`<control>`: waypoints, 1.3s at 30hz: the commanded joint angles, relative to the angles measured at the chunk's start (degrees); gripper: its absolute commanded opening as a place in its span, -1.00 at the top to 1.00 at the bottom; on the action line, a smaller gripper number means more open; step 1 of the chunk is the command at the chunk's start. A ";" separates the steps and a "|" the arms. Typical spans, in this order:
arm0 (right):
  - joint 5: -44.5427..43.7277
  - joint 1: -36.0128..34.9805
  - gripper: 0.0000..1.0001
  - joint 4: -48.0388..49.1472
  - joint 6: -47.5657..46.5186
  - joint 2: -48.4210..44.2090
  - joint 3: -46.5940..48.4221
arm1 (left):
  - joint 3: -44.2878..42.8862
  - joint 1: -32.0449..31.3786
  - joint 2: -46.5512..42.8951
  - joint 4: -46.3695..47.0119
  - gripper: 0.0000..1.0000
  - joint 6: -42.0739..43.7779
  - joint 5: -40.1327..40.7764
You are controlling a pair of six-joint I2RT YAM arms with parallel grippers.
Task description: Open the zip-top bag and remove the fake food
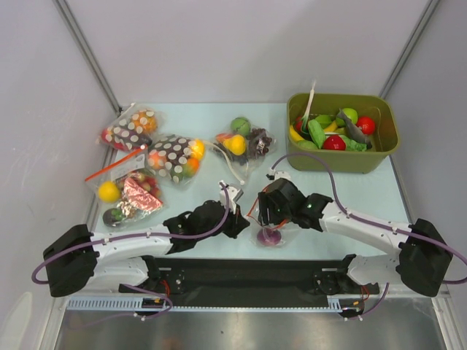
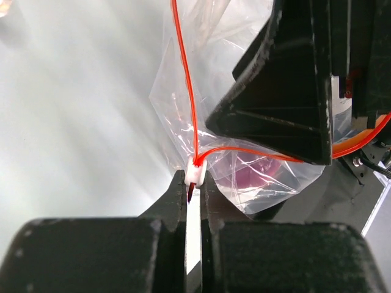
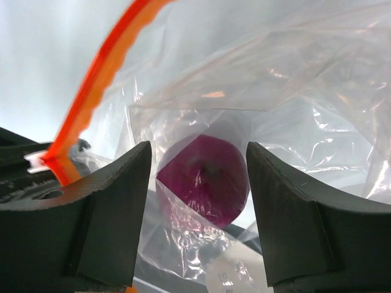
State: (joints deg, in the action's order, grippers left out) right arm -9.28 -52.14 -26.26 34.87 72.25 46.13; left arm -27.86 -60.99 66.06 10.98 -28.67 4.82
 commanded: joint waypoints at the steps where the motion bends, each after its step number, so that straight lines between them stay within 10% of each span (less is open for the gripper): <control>1: -0.04 -1.03 -0.36 -2.13 0.72 -1.67 -2.18 | -0.98 0.08 -0.49 1.85 0.99 1.24 1.07; 39: 12.70 -20.10 -0.64 -5.65 8.45 8.77 -0.95 | 5.88 -2.99 -9.20 0.80 1.00 -0.16 4.67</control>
State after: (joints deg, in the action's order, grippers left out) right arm -1.45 -69.89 -30.37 43.94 78.67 44.66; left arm -21.37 -64.12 58.28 9.74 -29.47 5.91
